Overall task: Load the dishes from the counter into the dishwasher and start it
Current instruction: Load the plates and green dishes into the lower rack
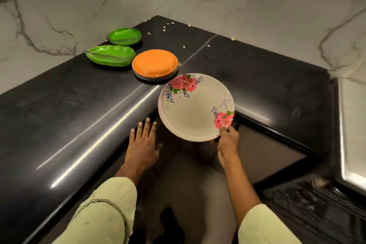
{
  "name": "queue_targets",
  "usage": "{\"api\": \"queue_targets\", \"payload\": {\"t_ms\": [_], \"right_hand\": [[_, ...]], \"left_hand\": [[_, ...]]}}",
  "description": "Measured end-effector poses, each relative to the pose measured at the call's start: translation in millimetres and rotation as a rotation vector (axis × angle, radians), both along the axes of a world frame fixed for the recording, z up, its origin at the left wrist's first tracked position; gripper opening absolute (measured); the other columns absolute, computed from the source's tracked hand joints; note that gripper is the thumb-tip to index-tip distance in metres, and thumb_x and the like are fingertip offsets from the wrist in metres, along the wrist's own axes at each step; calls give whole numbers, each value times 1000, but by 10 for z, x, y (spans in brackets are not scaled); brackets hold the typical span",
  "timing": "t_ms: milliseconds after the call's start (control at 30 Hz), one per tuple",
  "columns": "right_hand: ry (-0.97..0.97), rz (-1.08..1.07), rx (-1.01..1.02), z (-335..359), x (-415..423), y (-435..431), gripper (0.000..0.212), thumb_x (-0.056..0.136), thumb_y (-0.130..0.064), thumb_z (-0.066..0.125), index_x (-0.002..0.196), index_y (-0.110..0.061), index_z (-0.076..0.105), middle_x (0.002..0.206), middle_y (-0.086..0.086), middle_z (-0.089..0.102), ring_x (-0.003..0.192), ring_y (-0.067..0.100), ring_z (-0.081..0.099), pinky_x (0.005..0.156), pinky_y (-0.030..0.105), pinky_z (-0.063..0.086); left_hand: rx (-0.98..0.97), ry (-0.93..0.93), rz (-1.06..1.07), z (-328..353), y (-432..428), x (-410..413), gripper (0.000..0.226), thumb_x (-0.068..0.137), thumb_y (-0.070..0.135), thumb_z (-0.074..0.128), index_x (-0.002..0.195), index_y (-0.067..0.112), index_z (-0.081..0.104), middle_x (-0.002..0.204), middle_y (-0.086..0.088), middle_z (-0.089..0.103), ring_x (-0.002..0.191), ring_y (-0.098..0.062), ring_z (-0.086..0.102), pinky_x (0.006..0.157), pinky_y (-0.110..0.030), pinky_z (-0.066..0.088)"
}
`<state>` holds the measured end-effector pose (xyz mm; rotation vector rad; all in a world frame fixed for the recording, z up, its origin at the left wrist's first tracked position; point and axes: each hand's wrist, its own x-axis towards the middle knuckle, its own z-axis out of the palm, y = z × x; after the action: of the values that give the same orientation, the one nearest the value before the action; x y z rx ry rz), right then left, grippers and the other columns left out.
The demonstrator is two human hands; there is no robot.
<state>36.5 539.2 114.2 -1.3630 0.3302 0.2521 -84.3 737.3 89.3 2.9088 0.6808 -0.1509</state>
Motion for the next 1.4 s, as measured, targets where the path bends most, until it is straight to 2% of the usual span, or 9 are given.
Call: {"api": "queue_targets", "payload": {"t_ms": [167, 267, 367, 467, 567, 633, 1133, 1300, 1400], "right_hand": [[23, -82, 4, -243, -541, -667, 19, 102, -12, 47, 100, -12, 66, 86, -2, 70, 77, 15, 66, 65, 29, 56], [35, -111, -31, -328, -841, -958, 21, 100, -12, 51, 90, -18, 68, 90, -2, 72, 89, 22, 67, 82, 42, 55], [38, -151, -53, -353, -1144, -1251, 18, 100, -10, 51, 96, -16, 67, 91, -2, 71, 89, 21, 66, 90, 48, 55], [48, -198, -58, -351, -1476, -1499, 17, 101, -10, 50, 107, -9, 66, 89, -1, 70, 84, 20, 65, 81, 47, 58], [57, -259, -48, -309, -1842, -1687, 18, 102, -9, 48, 111, -7, 64, 88, -1, 67, 76, 13, 63, 55, 27, 56], [61, -307, -43, -328, -2096, -1810, 17, 102, -9, 48, 110, -9, 63, 89, 0, 67, 76, 12, 63, 48, 21, 52], [168, -483, -43, -584, -3655, -2918, 13, 100, -9, 53, 106, -10, 63, 96, 8, 68, 78, 19, 64, 60, 34, 55], [212, -489, -90, -755, -3934, -3508, 10, 98, -19, 57, 95, -22, 66, 102, 8, 72, 92, 27, 69, 80, 52, 58], [214, -487, -84, -764, -4074, -3916, 14, 99, -17, 56, 90, -23, 65, 102, 8, 71, 92, 29, 68, 77, 53, 59]], "left_hand": [[-37, 49, -77, -79, -593, -487, 80, 102, 44, 43, 158, 23, -10, 162, -3, -21, 149, -24, -19, 119, -44, -11], [-50, 52, -98, -150, -814, -732, 81, 101, 46, 44, 158, 24, -10, 162, -2, -22, 148, -22, -21, 117, -42, -13], [-46, 57, -131, -173, -1027, -969, 81, 101, 48, 43, 158, 25, -10, 162, -2, -22, 145, -21, -22, 116, -42, -13], [-33, 55, -186, -103, -1203, -1161, 79, 102, 48, 42, 158, 24, -9, 163, -2, -19, 149, -24, -18, 116, -42, -13], [-26, 54, -244, -34, -1340, -1319, 79, 102, 48, 42, 158, 24, -9, 164, -3, -19, 150, -25, -16, 117, -42, -12], [-4, 67, -293, -19, -1430, -1449, 79, 102, 48, 41, 158, 24, -9, 164, -3, -18, 150, -26, -16, 118, -43, -11], [-24, 162, -499, -197, -2379, -2578, 77, 103, 42, 39, 158, 17, -8, 165, -8, -13, 152, -29, -11, 123, -48, -2], [-1, 176, -556, -167, -2937, -2690, 77, 103, 43, 39, 158, 17, -8, 165, -9, -13, 152, -30, -12, 122, -47, -2], [-6, 173, -581, -129, -3375, -2759, 77, 103, 42, 40, 158, 15, -7, 166, -10, -11, 152, -31, -10, 122, -47, -1]]}}
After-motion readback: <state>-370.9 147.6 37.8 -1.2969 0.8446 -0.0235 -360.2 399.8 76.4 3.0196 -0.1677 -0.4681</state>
